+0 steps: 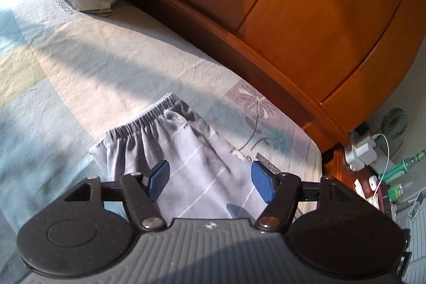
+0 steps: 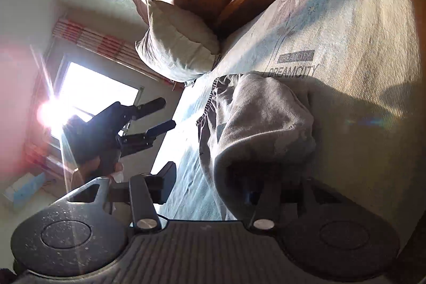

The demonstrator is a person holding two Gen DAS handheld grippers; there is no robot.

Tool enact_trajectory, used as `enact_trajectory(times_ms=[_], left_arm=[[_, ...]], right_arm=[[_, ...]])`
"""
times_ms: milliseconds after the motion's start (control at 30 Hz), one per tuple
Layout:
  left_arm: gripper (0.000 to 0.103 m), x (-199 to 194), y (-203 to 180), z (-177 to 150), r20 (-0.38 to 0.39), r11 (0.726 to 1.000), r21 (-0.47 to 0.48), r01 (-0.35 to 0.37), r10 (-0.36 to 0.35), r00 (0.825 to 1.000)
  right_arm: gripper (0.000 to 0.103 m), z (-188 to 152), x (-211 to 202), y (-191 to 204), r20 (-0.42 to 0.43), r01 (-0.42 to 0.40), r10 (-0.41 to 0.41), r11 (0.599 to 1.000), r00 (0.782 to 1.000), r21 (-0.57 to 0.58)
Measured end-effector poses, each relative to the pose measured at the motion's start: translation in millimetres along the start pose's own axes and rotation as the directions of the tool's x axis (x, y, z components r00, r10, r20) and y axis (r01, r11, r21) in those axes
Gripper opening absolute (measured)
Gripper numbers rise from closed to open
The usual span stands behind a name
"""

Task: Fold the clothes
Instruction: 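Lower the folded grey sweatpants onto the bed and open both tools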

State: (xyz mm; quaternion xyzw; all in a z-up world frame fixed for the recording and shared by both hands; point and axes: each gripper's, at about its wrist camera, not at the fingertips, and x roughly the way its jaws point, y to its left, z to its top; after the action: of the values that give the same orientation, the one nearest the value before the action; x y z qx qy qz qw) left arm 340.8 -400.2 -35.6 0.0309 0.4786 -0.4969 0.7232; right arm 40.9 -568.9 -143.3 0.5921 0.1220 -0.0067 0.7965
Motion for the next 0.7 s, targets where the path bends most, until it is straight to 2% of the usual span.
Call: enact_trajectory(times_ms=[100,233,300,367,433,500,533,567,633,667,700], left_arm=[[0.068,-14,2,-51,0.008,0.999,-0.036,0.022,-0.022,1.0],[0.069,-30,14,-110,0.021,0.994,-0.107,0.024,-0.022,1.0],[0.07,-37,21,-131,0.041,0.987,-0.16,0.032,-0.026,0.999],[0.07,-45,28,-150,0.064,0.976,-0.212,0.042,-0.029,0.998],[0.07,-56,30,-164,0.101,0.971,-0.237,0.033,-0.009,0.995],[0.071,-66,30,-173,0.13,0.971,-0.235,0.04,-0.009,0.992],[0.071,-71,29,-177,0.145,0.972,-0.233,0.042,-0.008,0.989],[0.073,-75,29,-180,0.154,0.972,-0.232,0.047,-0.011,0.988],[0.075,-78,30,-183,0.156,0.972,-0.229,0.058,-0.022,0.987],[0.075,-80,29,-185,0.157,0.973,-0.222,0.055,-0.02,0.987],[0.075,-81,28,-187,0.156,0.975,-0.217,0.045,-0.011,0.988]], right_arm=[[0.072,2,2,-22,0.032,-0.062,0.057,0.983,0.998,0.173],[0.074,4,7,-38,0.156,-0.041,-0.015,0.934,0.988,0.354],[0.074,6,10,-35,0.207,-0.021,-0.063,0.925,0.976,0.38],[0.074,12,14,-22,0.246,0.055,-0.136,0.949,0.96,0.309],[0.074,20,19,-6,0.29,0.154,-0.21,0.967,0.934,0.205],[0.074,22,21,17,0.36,0.246,-0.228,0.969,0.905,-0.004],[0.074,21,22,30,0.398,0.291,-0.22,0.948,0.891,-0.128],[0.074,19,23,39,0.426,0.34,-0.217,0.91,0.879,-0.237],[0.074,13,26,47,0.443,0.435,-0.252,0.816,0.86,-0.381],[0.074,16,25,41,0.419,0.462,-0.301,0.808,0.857,-0.366],[0.074,19,22,30,0.387,0.475,-0.346,0.823,0.855,-0.312]])
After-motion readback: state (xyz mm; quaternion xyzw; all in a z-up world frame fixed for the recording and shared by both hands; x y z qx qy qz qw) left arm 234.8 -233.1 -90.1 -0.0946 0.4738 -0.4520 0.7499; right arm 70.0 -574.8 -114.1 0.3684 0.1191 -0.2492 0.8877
